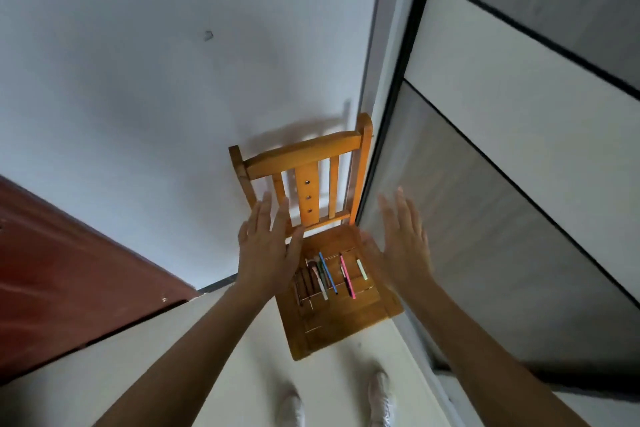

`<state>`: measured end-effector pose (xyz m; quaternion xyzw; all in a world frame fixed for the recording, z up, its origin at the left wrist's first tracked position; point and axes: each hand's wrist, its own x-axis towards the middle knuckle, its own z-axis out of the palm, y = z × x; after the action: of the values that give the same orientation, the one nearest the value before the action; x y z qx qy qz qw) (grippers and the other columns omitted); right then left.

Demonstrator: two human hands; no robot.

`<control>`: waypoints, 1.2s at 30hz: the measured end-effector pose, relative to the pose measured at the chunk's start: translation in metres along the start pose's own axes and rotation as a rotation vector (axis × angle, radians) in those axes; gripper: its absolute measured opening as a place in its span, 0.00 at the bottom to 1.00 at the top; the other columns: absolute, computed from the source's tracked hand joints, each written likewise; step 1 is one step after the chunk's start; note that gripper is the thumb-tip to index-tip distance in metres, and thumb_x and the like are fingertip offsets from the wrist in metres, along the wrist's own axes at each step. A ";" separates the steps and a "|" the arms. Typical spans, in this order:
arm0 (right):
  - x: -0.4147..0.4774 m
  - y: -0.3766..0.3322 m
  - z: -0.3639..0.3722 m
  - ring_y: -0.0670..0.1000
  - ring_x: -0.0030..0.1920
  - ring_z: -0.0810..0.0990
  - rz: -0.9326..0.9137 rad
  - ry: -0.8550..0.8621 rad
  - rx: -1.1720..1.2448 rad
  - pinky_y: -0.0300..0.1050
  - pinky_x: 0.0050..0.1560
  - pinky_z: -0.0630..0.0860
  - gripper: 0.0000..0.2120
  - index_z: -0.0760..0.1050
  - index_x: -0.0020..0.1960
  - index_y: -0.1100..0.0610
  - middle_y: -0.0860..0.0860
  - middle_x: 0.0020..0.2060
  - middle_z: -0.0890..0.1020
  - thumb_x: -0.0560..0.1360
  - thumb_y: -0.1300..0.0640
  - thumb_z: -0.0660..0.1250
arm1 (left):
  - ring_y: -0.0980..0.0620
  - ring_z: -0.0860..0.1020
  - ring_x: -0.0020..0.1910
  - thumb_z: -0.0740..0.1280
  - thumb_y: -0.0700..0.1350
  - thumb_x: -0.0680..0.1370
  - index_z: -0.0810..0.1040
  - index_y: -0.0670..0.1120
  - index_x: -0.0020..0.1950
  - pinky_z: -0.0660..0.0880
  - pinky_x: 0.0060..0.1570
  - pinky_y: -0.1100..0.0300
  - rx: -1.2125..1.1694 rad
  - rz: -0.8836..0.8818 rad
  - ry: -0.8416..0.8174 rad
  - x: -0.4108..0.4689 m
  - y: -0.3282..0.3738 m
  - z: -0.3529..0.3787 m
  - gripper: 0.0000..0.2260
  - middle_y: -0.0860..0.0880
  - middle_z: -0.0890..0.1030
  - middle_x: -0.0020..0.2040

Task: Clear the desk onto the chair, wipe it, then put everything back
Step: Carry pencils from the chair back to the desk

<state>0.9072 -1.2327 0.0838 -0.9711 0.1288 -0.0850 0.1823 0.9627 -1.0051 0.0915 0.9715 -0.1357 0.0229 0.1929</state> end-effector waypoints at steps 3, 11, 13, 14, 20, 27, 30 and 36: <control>0.033 0.015 0.033 0.58 0.81 0.50 -0.020 -0.078 0.028 0.56 0.76 0.51 0.33 0.47 0.81 0.47 0.54 0.81 0.53 0.82 0.37 0.55 | 0.43 0.54 0.80 0.50 0.62 0.82 0.59 0.52 0.79 0.58 0.74 0.37 0.007 -0.118 -0.041 0.014 -0.007 0.035 0.27 0.47 0.55 0.81; 0.068 0.076 0.180 0.57 0.78 0.61 -0.018 -0.288 0.084 0.59 0.73 0.68 0.33 0.53 0.81 0.52 0.54 0.79 0.60 0.81 0.43 0.60 | 0.41 0.59 0.78 0.55 0.58 0.83 0.59 0.53 0.79 0.60 0.72 0.38 -0.093 -0.439 -0.219 0.027 -0.053 0.190 0.25 0.48 0.60 0.80; 0.060 0.096 0.228 0.57 0.77 0.64 0.013 -0.349 0.058 0.58 0.71 0.71 0.32 0.52 0.80 0.51 0.54 0.79 0.62 0.81 0.41 0.58 | 0.41 0.64 0.75 0.54 0.59 0.83 0.62 0.53 0.76 0.66 0.69 0.39 -0.145 -0.501 -0.270 0.023 -0.067 0.235 0.23 0.48 0.65 0.77; 0.055 0.106 0.252 0.58 0.75 0.67 0.046 -0.378 0.034 0.57 0.69 0.72 0.31 0.52 0.80 0.50 0.53 0.78 0.63 0.81 0.40 0.56 | 0.41 0.68 0.72 0.54 0.59 0.82 0.63 0.53 0.75 0.69 0.67 0.40 -0.162 -0.539 -0.292 0.020 -0.075 0.257 0.22 0.48 0.68 0.75; 0.020 0.146 0.368 0.60 0.70 0.73 0.232 -0.533 -0.040 0.58 0.61 0.76 0.30 0.57 0.77 0.50 0.54 0.74 0.69 0.81 0.37 0.55 | 0.41 0.74 0.65 0.57 0.61 0.81 0.66 0.48 0.72 0.75 0.61 0.42 -0.067 -0.757 -0.383 -0.007 -0.116 0.368 0.25 0.45 0.73 0.69; 0.013 0.155 0.429 0.56 0.61 0.79 0.315 -0.515 -0.032 0.53 0.55 0.78 0.23 0.69 0.69 0.52 0.53 0.64 0.77 0.82 0.39 0.57 | 0.45 0.75 0.59 0.64 0.59 0.79 0.70 0.45 0.65 0.77 0.56 0.50 -0.094 -0.821 -0.263 -0.020 -0.139 0.433 0.22 0.46 0.75 0.62; 0.015 0.156 0.445 0.53 0.52 0.82 0.381 -0.508 0.048 0.47 0.48 0.79 0.16 0.74 0.62 0.53 0.52 0.55 0.81 0.82 0.44 0.60 | 0.47 0.75 0.57 0.67 0.52 0.79 0.74 0.45 0.62 0.70 0.51 0.59 -0.130 -0.825 -0.214 -0.020 -0.146 0.445 0.16 0.46 0.75 0.60; 0.019 0.156 0.455 0.49 0.44 0.80 0.389 -0.526 0.172 0.37 0.37 0.74 0.11 0.79 0.58 0.55 0.51 0.48 0.83 0.81 0.50 0.66 | 0.50 0.75 0.51 0.69 0.47 0.79 0.77 0.44 0.58 0.71 0.49 0.60 -0.225 -0.829 -0.175 -0.018 -0.151 0.450 0.10 0.48 0.78 0.55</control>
<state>0.9874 -1.2276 -0.3913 -0.8980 0.2525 0.1942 0.3034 0.9831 -1.0382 -0.3819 0.9150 0.2482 -0.1540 0.2783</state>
